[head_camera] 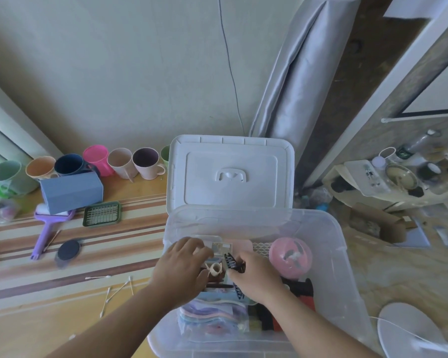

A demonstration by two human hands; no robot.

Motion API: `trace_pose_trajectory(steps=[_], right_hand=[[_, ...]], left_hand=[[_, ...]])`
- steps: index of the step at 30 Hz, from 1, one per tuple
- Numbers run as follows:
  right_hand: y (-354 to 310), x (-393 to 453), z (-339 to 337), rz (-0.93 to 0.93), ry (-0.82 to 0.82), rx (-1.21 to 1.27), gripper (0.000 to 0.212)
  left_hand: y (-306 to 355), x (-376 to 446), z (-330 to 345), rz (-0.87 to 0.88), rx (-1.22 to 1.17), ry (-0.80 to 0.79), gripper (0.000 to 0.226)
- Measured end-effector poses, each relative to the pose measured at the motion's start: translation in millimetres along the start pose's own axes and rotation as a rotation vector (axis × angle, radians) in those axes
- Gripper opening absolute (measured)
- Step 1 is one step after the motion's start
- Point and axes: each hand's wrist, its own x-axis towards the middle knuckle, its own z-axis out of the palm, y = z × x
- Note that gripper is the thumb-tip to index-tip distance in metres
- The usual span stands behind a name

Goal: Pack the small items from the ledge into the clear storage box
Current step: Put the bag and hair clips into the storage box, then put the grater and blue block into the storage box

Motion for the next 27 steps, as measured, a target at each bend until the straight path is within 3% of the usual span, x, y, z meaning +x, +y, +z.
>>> trace_pose_trajectory(steps=[4, 8, 11, 14, 17, 20, 23, 27], right_hand=[[-1, 10, 15, -0.004, 0.056, -0.185, 0.028], [13, 8, 28, -0.022, 0.062, -0.478, 0.059], [21, 3, 31, -0.039, 0.064, -0.499, 0.072], [18, 0, 29, -0.069, 0.112, -0.453, 0.082], [-4, 0, 24, -0.178, 0.181, -0.34, 0.078], [-43, 8, 21, -0.314, 0.308, -0.222, 0.059], [-94, 20, 27, -0.459, 0.436, -0.143, 0.048], [-174, 41, 52, -0.604, 0.444, -0.131, 0.049]], left_hand=[[3, -1, 1, 0.055, 0.036, 0.065, 0.03], [0, 0, 0, 0.001, 0.081, 0.059, 0.037], [4, -2, -4, 0.0, 0.082, 0.018, 0.049], [7, -3, -14, -0.023, -0.064, 0.06, 0.057], [-12, -12, -26, -0.124, -0.252, 0.117, 0.061], [-58, -38, -35, -0.256, -0.32, 0.133, 0.058], [-125, -70, -45, -0.41, -0.284, 0.115, 0.057], [-220, -104, -63, -0.603, -0.195, 0.134, 0.058]])
